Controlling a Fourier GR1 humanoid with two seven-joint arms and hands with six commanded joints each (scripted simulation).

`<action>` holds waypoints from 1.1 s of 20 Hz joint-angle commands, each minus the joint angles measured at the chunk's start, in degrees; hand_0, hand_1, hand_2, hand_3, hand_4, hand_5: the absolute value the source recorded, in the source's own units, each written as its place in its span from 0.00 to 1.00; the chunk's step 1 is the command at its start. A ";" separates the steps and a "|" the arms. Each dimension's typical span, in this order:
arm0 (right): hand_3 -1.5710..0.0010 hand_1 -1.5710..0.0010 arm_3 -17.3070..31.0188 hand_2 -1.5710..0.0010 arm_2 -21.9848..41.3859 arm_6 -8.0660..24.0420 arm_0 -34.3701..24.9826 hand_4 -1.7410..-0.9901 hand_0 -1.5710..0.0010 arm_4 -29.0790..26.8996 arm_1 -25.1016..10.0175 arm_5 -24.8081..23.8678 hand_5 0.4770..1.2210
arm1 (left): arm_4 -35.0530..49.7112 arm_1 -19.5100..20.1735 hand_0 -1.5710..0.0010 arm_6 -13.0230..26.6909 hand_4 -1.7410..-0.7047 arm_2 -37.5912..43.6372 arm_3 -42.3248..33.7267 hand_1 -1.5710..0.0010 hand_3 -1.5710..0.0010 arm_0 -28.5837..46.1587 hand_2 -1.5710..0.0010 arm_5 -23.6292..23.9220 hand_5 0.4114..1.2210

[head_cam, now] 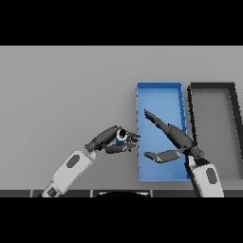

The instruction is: Pick up the blue pipe and place it into the blue bin.

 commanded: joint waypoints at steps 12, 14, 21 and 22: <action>1.00 1.00 6.80 1.00 8.68 7.95 -17.85 0.67 1.00 -1.20 4.21 6.09 0.07 | 0.77 -0.07 0.00 -1.98 0.01 0.55 1.70 0.00 0.05 -0.52 0.00 -1.66 1.00; 1.00 1.00 8.84 1.00 9.44 9.34 -20.13 0.69 1.00 -0.56 6.04 5.66 0.06 | 1.67 0.33 0.00 -1.81 0.01 0.79 2.16 0.00 0.04 -0.78 0.00 -2.87 1.00; 0.97 0.95 16.77 0.93 9.79 9.98 -26.88 0.63 0.97 -0.98 9.59 8.48 0.06 | 3.35 -0.04 0.00 -0.55 0.02 0.85 2.25 0.00 0.11 -1.78 0.00 -4.50 1.00; 0.93 0.89 17.57 0.88 10.15 10.24 -27.71 0.58 0.91 -0.73 10.13 8.78 0.06 | 1.78 0.66 0.05 -3.22 0.11 0.95 2.07 0.11 0.27 -1.99 0.13 -4.44 1.00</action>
